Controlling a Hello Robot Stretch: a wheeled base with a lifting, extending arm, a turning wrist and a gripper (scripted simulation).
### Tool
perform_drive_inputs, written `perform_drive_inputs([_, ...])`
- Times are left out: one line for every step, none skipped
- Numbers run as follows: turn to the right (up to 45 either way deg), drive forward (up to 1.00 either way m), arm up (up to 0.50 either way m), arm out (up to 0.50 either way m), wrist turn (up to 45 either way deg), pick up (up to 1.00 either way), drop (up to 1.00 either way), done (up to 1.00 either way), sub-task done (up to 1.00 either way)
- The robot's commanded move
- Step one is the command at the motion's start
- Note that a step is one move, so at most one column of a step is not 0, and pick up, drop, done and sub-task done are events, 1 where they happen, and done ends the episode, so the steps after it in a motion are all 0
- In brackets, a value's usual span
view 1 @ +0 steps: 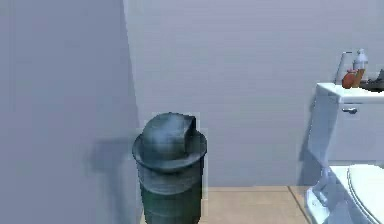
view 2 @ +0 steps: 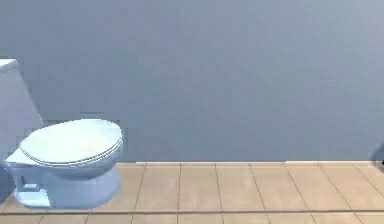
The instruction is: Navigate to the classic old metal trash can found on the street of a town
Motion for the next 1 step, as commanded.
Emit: perform_drive_inputs([0.0,0.00,0.00,0.00,0.0,0.00,0.00,1.00,0.00])
